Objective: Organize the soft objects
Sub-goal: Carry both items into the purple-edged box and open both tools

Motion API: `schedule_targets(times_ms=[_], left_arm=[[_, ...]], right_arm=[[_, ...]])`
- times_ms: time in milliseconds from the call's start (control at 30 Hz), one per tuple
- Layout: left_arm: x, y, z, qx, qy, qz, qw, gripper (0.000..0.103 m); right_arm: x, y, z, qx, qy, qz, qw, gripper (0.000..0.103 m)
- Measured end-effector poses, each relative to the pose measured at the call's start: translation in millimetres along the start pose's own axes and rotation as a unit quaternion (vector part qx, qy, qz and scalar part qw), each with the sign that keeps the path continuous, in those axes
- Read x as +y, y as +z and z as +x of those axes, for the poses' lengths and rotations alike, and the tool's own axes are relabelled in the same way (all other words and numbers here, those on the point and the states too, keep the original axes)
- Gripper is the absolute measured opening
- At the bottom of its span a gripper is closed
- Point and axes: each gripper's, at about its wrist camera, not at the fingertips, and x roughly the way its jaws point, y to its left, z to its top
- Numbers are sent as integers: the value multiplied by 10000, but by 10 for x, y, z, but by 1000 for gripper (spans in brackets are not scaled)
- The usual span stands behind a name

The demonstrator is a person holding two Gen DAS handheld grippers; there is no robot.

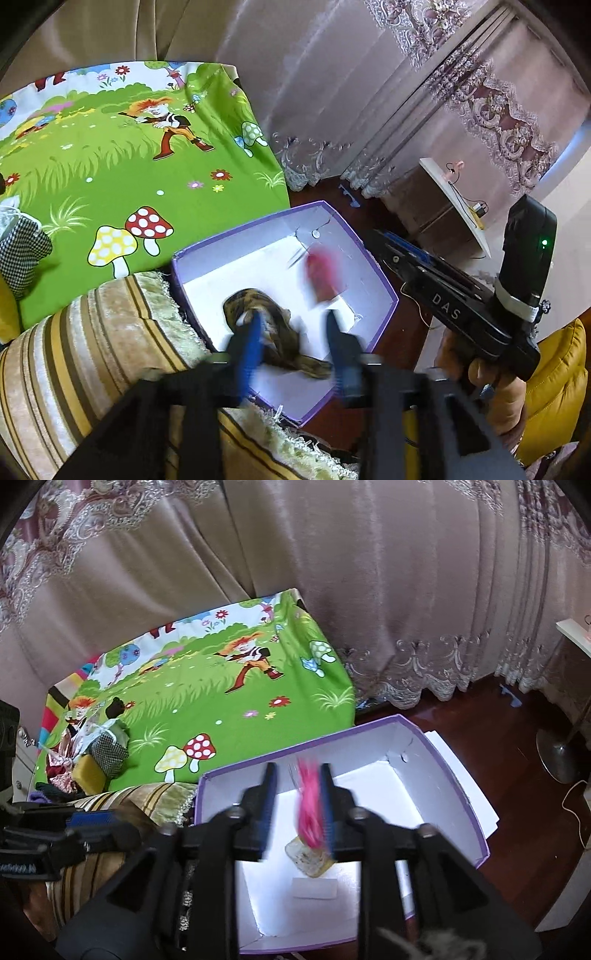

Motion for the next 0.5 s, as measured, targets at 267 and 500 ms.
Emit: schedule_targets(times_ms=[267,500], left_arm=[[-46,-42,-217,-754,336,331,9960,64],[-84,-119,-453,-1331,991,1036,9807,78]], right_arm=[[-4,7,-15,-59,-74,78,9999,64],[112,14,-19,-61,-74,-38,9999,64]])
